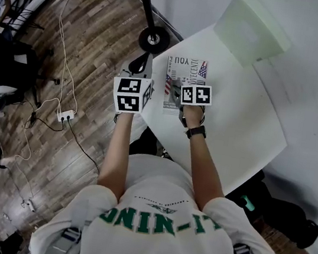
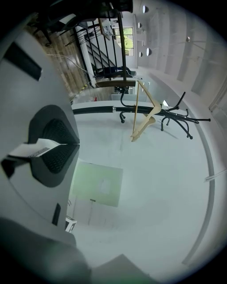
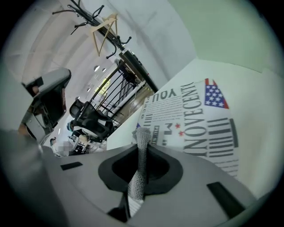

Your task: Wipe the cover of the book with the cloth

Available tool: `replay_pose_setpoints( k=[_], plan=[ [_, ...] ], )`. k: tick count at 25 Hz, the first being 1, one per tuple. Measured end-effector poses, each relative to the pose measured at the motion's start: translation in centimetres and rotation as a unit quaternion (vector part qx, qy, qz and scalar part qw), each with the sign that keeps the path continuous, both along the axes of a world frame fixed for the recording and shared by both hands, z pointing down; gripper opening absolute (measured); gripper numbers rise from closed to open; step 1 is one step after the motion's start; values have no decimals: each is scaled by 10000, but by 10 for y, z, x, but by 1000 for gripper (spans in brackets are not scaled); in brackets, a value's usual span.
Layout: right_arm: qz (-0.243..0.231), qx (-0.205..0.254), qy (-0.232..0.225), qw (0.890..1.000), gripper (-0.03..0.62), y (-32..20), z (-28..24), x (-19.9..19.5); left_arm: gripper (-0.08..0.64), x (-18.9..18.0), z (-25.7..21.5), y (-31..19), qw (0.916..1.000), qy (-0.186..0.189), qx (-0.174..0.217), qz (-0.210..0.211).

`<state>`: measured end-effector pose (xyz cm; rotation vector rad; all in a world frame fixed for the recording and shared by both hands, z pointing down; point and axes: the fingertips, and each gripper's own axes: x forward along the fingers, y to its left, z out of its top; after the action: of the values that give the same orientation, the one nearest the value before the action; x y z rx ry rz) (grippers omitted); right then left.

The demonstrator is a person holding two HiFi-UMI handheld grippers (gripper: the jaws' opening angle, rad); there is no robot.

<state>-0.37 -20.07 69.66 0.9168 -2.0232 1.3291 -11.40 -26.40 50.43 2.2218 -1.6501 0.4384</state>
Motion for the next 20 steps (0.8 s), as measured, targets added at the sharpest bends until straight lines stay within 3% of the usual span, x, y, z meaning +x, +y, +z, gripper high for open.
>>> replay_pose_setpoints(
  k=[10,16,20],
  plan=[
    [1189,85,410,9920,35,-14,-4,131,17,19,-1,0,9998,46,9,203],
    [1393,20,333,9897,37,-13,-4,138,17,18,-5,1,9998,53,34,193],
    [1103,72,178,9937,37,-12,-14,107,17,14,-6,2,9999,39,45,146]
  ],
)
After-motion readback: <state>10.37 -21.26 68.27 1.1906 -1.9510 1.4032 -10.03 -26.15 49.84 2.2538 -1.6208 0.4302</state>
